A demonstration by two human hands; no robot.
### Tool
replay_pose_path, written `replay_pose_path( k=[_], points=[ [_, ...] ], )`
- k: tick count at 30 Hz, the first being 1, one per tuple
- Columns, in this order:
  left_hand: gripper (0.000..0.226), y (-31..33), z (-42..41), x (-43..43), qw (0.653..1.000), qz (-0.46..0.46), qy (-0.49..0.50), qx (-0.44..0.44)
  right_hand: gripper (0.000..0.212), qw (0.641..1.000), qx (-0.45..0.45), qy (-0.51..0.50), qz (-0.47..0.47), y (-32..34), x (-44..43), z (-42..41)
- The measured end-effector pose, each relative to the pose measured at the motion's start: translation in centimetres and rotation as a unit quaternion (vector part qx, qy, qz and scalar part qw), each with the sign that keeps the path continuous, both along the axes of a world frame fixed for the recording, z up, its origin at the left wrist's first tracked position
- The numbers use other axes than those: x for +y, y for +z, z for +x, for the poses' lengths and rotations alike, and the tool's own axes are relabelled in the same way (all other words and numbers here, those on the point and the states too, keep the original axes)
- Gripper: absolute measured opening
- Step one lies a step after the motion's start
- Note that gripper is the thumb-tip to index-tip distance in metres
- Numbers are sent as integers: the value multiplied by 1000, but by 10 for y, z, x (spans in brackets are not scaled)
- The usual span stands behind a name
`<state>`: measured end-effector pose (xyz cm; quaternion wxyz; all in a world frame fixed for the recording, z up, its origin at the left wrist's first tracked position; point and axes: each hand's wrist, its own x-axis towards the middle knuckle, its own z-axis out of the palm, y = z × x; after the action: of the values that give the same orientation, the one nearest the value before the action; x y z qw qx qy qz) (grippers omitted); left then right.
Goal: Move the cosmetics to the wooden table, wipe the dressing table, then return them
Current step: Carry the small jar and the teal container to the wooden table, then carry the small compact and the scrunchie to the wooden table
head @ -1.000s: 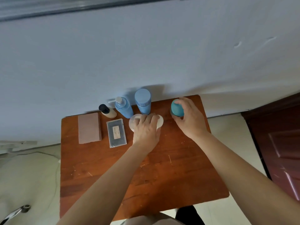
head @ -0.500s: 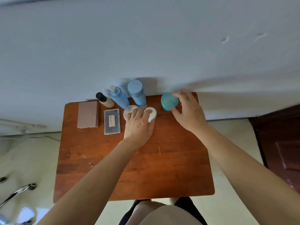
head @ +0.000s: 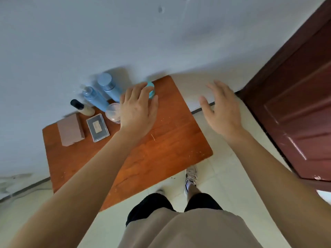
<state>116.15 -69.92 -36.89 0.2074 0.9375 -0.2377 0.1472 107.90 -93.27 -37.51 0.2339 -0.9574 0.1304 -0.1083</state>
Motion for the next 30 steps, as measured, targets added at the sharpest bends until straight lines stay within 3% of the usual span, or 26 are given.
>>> replay_pose_path(
  k=[7,15,20,30],
  points=[
    [38,45,-64,-59,979,-39,-195,-32,55,978,-74,-186,-53,58,-13,-137],
    [47,117,-198,-172,927,-69,-363,-70,53,901,-106,-381,-177,123,-39,-340],
    [47,145,-328,-246,878,-107,-460,-76,55,843,-119,-481,-209,137,-60,-489],
    [53,153,-642,-369,793,-58,-605,-45,60,742,-73,-637,-198,128,-89,-802]
  ],
)
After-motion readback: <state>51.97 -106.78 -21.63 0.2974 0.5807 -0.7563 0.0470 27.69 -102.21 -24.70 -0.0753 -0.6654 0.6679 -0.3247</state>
